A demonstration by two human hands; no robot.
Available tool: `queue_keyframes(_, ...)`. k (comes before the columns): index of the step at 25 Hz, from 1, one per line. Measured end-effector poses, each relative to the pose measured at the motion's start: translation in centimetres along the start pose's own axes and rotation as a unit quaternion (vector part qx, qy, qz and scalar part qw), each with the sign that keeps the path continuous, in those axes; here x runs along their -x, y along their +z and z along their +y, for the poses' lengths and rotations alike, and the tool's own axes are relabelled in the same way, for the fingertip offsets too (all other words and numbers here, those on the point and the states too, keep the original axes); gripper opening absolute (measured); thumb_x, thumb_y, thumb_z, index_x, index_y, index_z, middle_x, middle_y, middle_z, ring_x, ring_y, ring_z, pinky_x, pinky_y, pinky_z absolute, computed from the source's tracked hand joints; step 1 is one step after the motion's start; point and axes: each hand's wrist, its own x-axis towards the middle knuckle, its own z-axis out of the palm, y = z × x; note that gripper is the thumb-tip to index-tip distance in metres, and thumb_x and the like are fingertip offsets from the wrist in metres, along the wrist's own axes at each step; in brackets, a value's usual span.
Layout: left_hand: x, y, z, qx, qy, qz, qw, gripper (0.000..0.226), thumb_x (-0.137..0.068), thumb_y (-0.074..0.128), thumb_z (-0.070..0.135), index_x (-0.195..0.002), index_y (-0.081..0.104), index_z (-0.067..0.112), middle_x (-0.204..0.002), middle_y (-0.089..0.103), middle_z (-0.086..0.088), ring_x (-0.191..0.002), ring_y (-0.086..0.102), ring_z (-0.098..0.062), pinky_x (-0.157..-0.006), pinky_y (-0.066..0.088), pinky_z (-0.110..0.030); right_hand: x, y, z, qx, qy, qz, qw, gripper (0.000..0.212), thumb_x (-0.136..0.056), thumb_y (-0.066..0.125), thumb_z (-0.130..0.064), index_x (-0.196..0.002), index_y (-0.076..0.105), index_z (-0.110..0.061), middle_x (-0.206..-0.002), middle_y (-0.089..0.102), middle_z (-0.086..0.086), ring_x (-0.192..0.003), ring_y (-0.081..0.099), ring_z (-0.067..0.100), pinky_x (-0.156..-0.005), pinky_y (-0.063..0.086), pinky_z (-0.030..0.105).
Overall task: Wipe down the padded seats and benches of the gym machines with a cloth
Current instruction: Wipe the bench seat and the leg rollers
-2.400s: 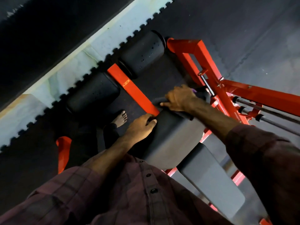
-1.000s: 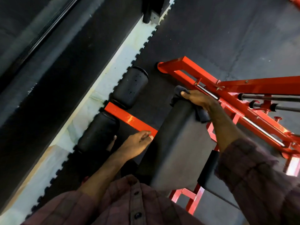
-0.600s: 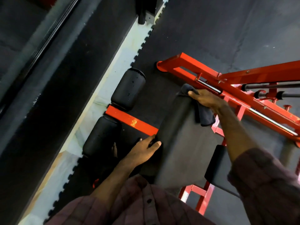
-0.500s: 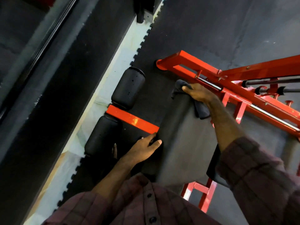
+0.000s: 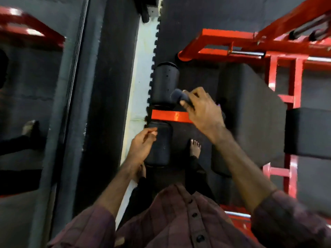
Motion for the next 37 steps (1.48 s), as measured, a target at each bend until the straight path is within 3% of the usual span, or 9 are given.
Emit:
queue_keyframes(3, -0.5, -5.0, -3.5, -0.039, 0.008, -0.021, 0.999, 0.021, -0.105, 0.060, 0.032, -0.121, 0.073, 0.035, -0.113, 0.076, 0.014, -0.103, 0.073, -0.010, -0.090, 0.058, -0.038, 6.1, 7.8, -2.6, -0.108, 0.169, 0.065, 0.977, 0.044, -0.106, 0.052, -0.047, -0.143, 0.057, -0.023, -0.118, 0.047, 0.002, -0.110, 0.057, 0.028, -0.079, 0.050, 0.042)
queue_keyframes(9, -1.6, -8.9, -7.8, -0.103, 0.060, -0.090, 0.989, 0.029, -0.106, 0.061, 0.032, -0.134, 0.067, 0.034, -0.125, 0.070, 0.018, -0.109, 0.068, 0.000, -0.100, 0.059, -0.039, 14.7, 17.1, -5.0, -0.219, 0.416, 0.215, 0.856, 0.045, -0.108, 0.052, -0.042, -0.118, 0.066, -0.001, -0.115, 0.045, 0.003, -0.107, 0.059, 0.030, -0.092, 0.041, 0.028)
queue_keyframes(13, -4.2, -6.6, -9.9, -0.092, 0.082, -0.098, 0.987, 0.043, -0.107, 0.059, 0.038, -0.149, 0.055, 0.042, -0.148, 0.059, -0.002, -0.134, 0.058, -0.015, -0.115, 0.049, -0.044, 14.2, 20.5, -7.2, -0.215, 0.319, 0.085, 0.919, 0.068, -0.103, 0.041, -0.067, -0.143, 0.057, -0.014, -0.124, 0.045, 0.002, -0.121, 0.055, 0.030, -0.099, 0.045, 0.036)
queue_keyframes(15, -5.9, -5.1, -10.8, -0.081, 0.096, -0.112, 0.986, 0.052, -0.105, 0.057, 0.051, -0.156, 0.043, 0.050, -0.166, 0.039, 0.009, -0.151, 0.040, -0.010, -0.124, 0.038, -0.045, 14.5, 22.4, -7.7, -0.134, 0.272, 0.017, 0.953, 0.079, -0.097, 0.042, -0.079, -0.156, 0.043, -0.027, -0.131, 0.040, 0.001, -0.125, 0.046, 0.026, -0.097, 0.050, 0.046)
queue_keyframes(19, -9.5, -2.3, -11.7, -0.070, 0.121, -0.117, 0.983, 0.063, -0.102, 0.048, 0.069, -0.158, 0.023, 0.060, -0.174, 0.017, 0.017, -0.159, 0.018, -0.004, -0.130, 0.025, -0.048, 15.7, 24.8, -7.8, -0.144, 0.302, 0.041, 0.942, 0.091, -0.087, 0.047, -0.087, -0.163, 0.019, -0.044, -0.165, 0.016, 0.004, -0.148, 0.027, 0.038, -0.115, 0.037, 0.065)
queue_keyframes(22, -11.0, 0.3, -12.3, -0.011, 0.096, -0.119, 0.988, 0.068, -0.106, 0.041, 0.064, -0.166, 0.013, 0.048, -0.175, 0.012, 0.014, -0.160, 0.016, -0.006, -0.131, 0.023, -0.045, 12.9, 26.3, -7.8, -0.219, 0.294, 0.018, 0.930, 0.088, -0.094, 0.046, -0.078, -0.160, -0.008, -0.057, -0.175, 0.003, -0.002, -0.151, 0.034, 0.038, -0.111, 0.045, 0.059)
queue_keyframes(27, -11.2, 2.0, -13.3, 0.032, 0.108, -0.072, 0.991, 0.074, -0.102, 0.043, 0.068, -0.165, 0.018, 0.039, -0.171, 0.028, 0.004, -0.154, 0.034, -0.012, -0.126, 0.035, -0.044, 7.7, 27.1, -2.5, -0.446, 0.260, 0.167, 0.840, 0.069, -0.102, 0.052, -0.064, -0.162, 0.037, -0.033, -0.162, 0.045, -0.012, -0.149, 0.040, 0.001, -0.124, 0.036, 0.043)
queue_keyframes(32, -10.6, 1.7, -13.3, 0.008, 0.106, -0.079, 0.991, 0.074, -0.099, 0.040, 0.076, -0.163, 0.017, 0.046, -0.173, 0.024, 0.004, -0.156, 0.031, -0.014, -0.127, 0.033, -0.049, 16.4, 30.4, -6.6, -0.468, 0.397, 0.124, 0.780, 0.065, -0.090, 0.046, -0.087, -0.147, 0.046, -0.054, -0.152, 0.052, -0.020, -0.146, 0.045, 0.008, -0.125, 0.030, 0.051)
queue_keyframes(37, -11.6, 1.8, -13.9, 0.018, 0.120, -0.080, 0.989, 0.075, -0.097, 0.043, 0.078, -0.161, 0.020, 0.047, -0.172, 0.025, 0.004, -0.156, 0.031, -0.014, -0.127, 0.033, -0.049, 8.6, 26.0, -2.6, -0.498, 0.346, 0.097, 0.789, 0.054, -0.106, 0.053, -0.054, -0.155, 0.050, -0.031, -0.154, 0.053, -0.011, -0.141, 0.048, 0.003, -0.120, 0.038, 0.029)
